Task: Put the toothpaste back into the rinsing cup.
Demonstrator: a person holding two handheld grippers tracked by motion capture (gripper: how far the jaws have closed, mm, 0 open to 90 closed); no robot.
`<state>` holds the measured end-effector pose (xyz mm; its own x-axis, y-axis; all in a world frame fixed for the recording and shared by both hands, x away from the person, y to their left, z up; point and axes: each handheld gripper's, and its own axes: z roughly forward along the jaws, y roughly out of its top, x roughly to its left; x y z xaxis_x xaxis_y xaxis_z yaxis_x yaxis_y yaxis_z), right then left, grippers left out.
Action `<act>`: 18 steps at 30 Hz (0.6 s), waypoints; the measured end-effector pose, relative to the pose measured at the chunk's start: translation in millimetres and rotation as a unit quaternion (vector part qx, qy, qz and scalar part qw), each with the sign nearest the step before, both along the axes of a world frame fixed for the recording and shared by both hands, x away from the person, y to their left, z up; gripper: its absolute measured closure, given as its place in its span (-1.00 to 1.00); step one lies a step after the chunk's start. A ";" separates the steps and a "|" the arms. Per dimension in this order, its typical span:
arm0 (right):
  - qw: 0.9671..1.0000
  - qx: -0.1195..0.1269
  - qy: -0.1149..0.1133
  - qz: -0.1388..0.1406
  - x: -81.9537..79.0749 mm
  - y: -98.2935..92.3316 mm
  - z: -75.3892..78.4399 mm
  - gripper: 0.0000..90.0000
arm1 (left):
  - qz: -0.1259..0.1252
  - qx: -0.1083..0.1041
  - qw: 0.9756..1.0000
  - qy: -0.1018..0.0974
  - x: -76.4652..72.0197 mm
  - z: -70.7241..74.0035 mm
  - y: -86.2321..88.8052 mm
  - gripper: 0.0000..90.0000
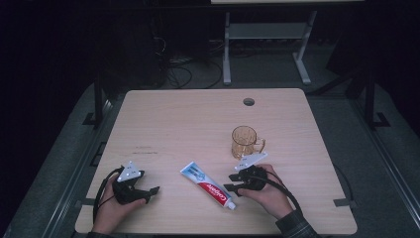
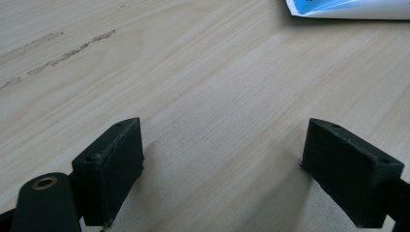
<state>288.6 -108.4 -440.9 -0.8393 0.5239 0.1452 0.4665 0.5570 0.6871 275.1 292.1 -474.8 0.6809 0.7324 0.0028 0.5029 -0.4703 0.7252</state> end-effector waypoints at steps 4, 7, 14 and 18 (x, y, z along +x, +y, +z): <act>1.000 0.002 0.007 -0.013 2.7 1.5 5.2 0.05 | 0.000 0.000 1.000 0.000 0.0 0.0 0.0 -0.70; 1.000 0.005 0.005 -0.020 4.2 4.5 9.0 -0.02 | 0.000 0.000 1.000 0.000 0.0 0.0 0.0 -0.70; 1.000 -0.002 0.010 -0.027 4.6 16.2 14.1 -0.14 | 0.001 -0.001 1.000 0.000 -0.1 -0.1 -0.2 -0.70; 1.000 -0.004 0.009 -0.023 6.7 26.5 16.1 -0.20 | 0.001 -0.001 1.000 0.000 0.0 -0.1 -0.2 -0.70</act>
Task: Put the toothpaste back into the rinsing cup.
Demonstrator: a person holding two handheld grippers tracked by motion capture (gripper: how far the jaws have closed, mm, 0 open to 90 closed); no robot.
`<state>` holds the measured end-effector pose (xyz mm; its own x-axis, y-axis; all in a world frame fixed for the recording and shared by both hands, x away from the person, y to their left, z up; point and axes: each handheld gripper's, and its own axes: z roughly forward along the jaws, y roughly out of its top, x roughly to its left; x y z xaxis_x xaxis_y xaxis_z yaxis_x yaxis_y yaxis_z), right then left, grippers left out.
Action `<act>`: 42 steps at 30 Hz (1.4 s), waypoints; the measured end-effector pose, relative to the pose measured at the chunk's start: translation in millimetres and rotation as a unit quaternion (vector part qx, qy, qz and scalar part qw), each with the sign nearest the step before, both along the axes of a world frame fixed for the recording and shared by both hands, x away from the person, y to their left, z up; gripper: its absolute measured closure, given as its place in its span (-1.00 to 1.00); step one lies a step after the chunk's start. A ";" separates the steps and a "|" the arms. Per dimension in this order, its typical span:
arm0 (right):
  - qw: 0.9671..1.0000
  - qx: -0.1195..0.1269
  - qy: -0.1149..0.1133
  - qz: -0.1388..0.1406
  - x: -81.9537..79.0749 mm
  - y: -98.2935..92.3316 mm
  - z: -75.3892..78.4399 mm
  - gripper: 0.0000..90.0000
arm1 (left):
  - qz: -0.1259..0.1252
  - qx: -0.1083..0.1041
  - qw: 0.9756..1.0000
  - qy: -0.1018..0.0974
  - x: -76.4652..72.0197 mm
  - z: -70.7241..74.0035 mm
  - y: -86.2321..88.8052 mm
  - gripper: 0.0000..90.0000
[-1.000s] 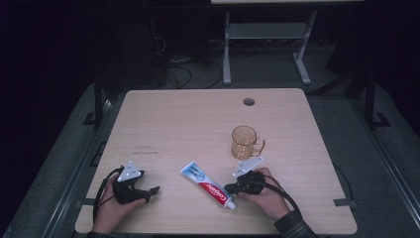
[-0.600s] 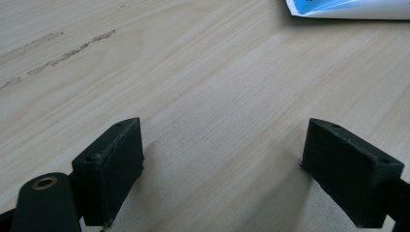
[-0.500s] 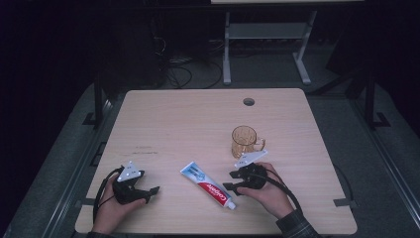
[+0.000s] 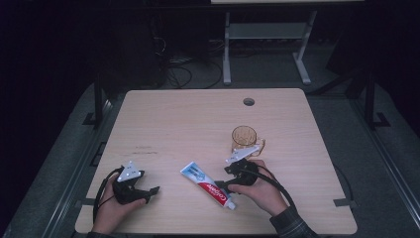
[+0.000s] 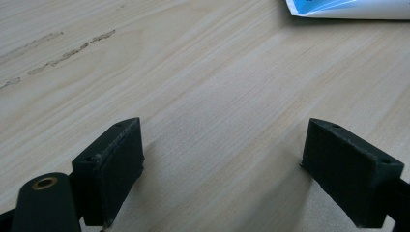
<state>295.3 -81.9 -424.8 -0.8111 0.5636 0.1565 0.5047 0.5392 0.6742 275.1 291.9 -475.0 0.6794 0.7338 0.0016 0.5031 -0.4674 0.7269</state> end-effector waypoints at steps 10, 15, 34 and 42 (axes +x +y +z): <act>1.000 -0.003 -0.002 0.006 7.0 23.1 2.9 -0.25 | 0.000 0.000 1.000 0.000 0.0 0.0 0.0 -0.70; 1.000 -0.012 -0.001 0.015 11.1 37.0 0.4 -0.26 | 0.000 0.000 1.000 0.000 0.0 0.0 0.0 -0.70; 0.998 -0.066 0.011 0.012 28.1 81.6 -19.1 -0.27 | -0.003 0.003 1.000 0.000 0.1 0.3 0.3 -0.70; 0.996 -0.082 0.026 0.012 33.1 87.2 -28.0 -0.21 | -0.003 0.002 1.000 0.001 -0.1 0.2 0.1 -0.70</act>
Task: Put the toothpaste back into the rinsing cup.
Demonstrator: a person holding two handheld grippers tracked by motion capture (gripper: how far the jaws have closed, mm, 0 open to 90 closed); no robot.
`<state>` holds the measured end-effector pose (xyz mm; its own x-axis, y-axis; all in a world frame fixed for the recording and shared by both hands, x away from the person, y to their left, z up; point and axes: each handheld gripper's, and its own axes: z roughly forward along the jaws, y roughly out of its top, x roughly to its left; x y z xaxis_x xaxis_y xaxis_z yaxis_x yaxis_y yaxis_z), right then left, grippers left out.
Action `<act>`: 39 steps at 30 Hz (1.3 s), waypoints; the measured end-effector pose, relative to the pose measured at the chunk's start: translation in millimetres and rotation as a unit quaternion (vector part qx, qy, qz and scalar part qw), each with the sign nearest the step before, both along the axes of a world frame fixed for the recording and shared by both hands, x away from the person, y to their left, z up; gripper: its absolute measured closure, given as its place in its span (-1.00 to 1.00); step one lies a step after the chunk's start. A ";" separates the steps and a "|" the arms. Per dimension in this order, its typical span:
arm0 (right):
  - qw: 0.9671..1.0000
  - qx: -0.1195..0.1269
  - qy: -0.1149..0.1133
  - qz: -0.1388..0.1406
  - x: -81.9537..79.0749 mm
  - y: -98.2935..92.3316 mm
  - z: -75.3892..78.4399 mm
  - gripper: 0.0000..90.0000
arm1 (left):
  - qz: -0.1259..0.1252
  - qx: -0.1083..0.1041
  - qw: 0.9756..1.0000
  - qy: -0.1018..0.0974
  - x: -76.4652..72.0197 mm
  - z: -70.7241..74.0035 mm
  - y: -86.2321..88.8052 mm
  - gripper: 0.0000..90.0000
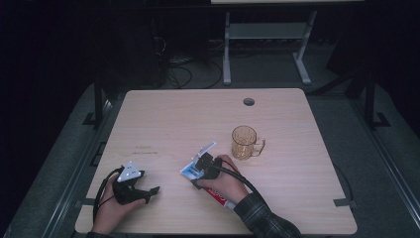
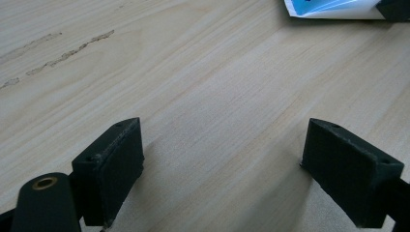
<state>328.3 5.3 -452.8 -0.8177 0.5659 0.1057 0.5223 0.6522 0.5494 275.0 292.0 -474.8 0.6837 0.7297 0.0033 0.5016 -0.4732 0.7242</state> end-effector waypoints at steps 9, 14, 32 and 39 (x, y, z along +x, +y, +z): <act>1.000 -0.015 -0.008 0.011 -1.2 4.5 -1.7 -0.13 | -0.001 0.001 1.000 -0.001 0.1 0.0 0.1 -0.70; 0.999 -0.033 -0.018 0.022 -3.2 8.2 -0.3 -0.02 | -0.001 0.001 1.000 -0.001 0.1 0.0 0.1 -0.70; 0.998 -0.051 -0.002 0.029 2.2 8.2 4.3 0.34 | -0.001 0.001 1.000 -0.001 0.0 0.0 0.1 -0.69; 0.999 -0.034 0.014 0.020 5.0 2.7 7.2 0.54 | -0.001 0.001 1.000 0.000 0.0 0.0 0.1 -0.70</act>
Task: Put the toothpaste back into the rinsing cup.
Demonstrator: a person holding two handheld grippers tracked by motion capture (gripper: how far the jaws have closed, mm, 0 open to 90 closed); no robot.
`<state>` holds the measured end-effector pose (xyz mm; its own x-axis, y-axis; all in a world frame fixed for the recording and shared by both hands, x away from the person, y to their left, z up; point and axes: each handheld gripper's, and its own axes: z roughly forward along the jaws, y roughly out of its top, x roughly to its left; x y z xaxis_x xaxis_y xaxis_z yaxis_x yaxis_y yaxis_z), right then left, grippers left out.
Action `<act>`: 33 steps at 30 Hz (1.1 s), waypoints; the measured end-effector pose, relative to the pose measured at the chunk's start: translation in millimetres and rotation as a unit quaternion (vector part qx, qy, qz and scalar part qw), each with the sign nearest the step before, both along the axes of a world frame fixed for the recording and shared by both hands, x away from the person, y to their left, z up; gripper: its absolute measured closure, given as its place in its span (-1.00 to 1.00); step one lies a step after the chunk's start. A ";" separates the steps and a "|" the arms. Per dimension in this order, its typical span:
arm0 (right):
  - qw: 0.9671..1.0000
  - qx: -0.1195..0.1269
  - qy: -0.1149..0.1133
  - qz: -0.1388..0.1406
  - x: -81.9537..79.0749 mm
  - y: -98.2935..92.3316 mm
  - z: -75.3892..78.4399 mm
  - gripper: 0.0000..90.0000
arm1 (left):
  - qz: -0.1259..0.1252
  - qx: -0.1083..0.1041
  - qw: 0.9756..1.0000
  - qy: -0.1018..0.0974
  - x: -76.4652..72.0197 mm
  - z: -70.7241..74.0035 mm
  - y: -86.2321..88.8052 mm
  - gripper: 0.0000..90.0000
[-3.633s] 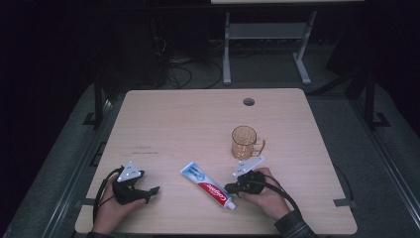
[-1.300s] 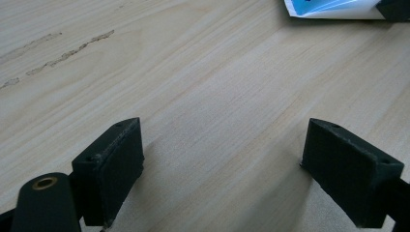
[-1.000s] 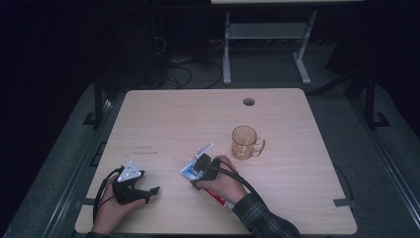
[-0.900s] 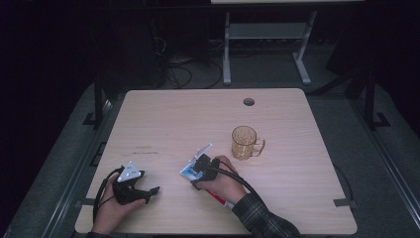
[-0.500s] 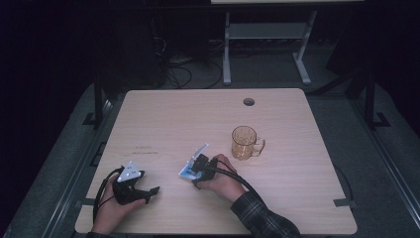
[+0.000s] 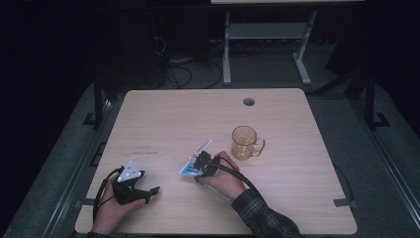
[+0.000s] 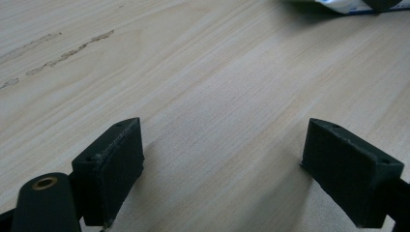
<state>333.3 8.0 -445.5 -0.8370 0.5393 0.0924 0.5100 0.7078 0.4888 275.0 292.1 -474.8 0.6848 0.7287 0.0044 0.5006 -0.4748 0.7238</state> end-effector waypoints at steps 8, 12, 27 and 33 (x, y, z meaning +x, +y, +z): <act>1.000 0.030 0.004 -0.004 0.2 -7.1 1.8 0.59 | 0.000 0.000 1.000 0.000 0.0 0.0 0.0 -0.70; 0.999 0.049 -0.002 -0.002 0.5 -11.2 4.9 0.59 | 0.000 0.000 1.000 0.000 0.0 0.0 0.0 -0.70; 0.992 0.124 -0.009 -0.009 1.3 -23.8 17.4 0.61 | 0.000 -0.001 1.000 -0.001 0.1 0.0 -0.1 -0.70; 0.989 0.149 -0.015 -0.007 0.6 -27.7 23.0 0.61 | 0.001 -0.001 1.000 -0.001 0.1 -0.1 -0.1 -0.70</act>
<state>333.9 -19.7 -422.5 -0.8344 0.5034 0.2242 0.5009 0.5231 0.6896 275.1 292.0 -474.8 0.6836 0.7299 0.0044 0.5000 -0.4726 0.7258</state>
